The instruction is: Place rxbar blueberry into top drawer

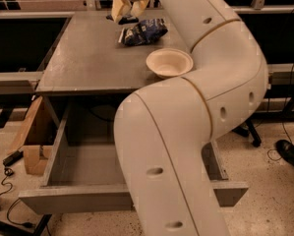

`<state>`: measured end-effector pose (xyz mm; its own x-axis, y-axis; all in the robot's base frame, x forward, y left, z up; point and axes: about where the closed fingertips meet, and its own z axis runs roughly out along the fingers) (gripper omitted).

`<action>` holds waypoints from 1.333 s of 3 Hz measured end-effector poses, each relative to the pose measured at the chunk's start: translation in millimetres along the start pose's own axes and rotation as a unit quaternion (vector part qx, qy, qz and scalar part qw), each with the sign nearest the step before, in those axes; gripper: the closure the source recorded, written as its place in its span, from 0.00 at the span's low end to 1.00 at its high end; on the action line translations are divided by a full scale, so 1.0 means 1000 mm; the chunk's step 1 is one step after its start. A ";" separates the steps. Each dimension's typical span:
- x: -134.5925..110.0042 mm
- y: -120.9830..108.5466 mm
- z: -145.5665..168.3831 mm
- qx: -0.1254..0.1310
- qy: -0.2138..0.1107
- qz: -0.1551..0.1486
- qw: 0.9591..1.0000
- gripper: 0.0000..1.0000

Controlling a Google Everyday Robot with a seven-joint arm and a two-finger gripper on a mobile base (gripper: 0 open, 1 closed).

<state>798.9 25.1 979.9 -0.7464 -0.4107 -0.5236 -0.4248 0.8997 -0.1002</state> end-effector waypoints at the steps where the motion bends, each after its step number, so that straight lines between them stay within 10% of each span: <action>1: 0.004 0.010 -0.066 -0.002 -0.045 0.021 0.999 1.00; 2: 0.018 0.001 -0.130 -0.006 -0.116 0.076 0.990 1.00; 3: 0.051 0.000 -0.214 -0.024 -0.198 0.130 0.971 1.00; 4: 0.112 0.060 -0.299 -0.092 -0.266 0.154 0.947 1.00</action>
Offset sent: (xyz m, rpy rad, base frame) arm -0.2463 -0.0468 -0.0932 0.0388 0.0827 -0.1315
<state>537.0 -11.4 1168.1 -0.5062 0.0433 -0.8613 -0.3479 0.9036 0.2498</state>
